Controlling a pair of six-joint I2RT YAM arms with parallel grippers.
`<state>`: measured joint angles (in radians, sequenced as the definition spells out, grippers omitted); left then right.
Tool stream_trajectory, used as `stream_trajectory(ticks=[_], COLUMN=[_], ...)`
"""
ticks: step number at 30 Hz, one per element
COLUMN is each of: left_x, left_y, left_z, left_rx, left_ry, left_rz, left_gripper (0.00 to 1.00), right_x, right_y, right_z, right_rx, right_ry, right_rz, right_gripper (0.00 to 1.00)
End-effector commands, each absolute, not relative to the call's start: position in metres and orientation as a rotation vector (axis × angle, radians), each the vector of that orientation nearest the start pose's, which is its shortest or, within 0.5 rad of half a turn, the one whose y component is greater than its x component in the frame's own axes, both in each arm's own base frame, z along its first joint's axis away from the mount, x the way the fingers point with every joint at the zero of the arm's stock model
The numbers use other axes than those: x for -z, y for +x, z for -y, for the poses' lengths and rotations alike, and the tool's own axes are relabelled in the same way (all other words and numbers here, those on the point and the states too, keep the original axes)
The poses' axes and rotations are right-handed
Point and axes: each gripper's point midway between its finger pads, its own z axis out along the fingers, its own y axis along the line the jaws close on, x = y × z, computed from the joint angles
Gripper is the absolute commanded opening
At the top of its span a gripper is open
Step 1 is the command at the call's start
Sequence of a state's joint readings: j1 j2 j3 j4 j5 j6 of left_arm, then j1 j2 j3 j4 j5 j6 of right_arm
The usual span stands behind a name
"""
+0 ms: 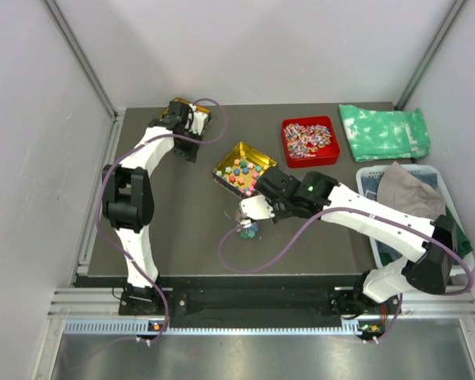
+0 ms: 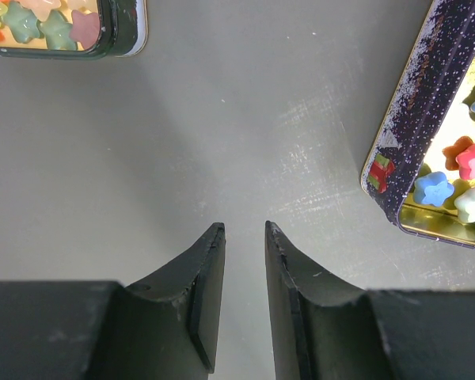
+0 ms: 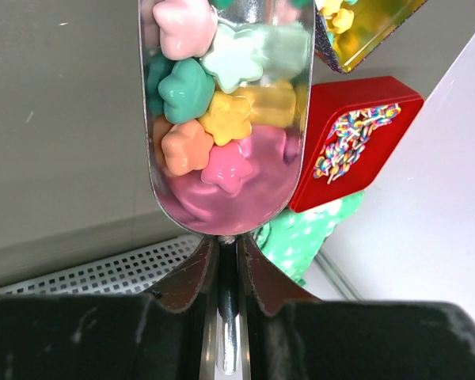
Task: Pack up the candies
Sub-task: Place the fake candies in the packing bottle.
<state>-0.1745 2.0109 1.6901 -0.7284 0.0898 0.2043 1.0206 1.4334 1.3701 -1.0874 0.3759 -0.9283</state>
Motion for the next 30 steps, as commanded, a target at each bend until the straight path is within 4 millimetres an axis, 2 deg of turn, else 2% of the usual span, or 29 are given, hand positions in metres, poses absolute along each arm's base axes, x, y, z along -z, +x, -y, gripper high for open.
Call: stream_trajectory(ticks=[1, 30], left_x=[-0.124, -0.121], left_y=[0.465, 0.465], left_z=[0.090, 0.092], left_rx=[0.124, 0.137], left_ry=[0.515, 0.515], left_rz=[-2.495, -2.496], left_gripper=[0.32, 0.32], right_x=[-0.227, -0.237], right_y=[0.246, 0.243], right_z=[-0.217, -0.225], right_rx=[0.536, 0.703], right_ry=[-2.108, -2.180], right_rz=[-1.522, -1.380], right_gripper=[0.00, 0.00])
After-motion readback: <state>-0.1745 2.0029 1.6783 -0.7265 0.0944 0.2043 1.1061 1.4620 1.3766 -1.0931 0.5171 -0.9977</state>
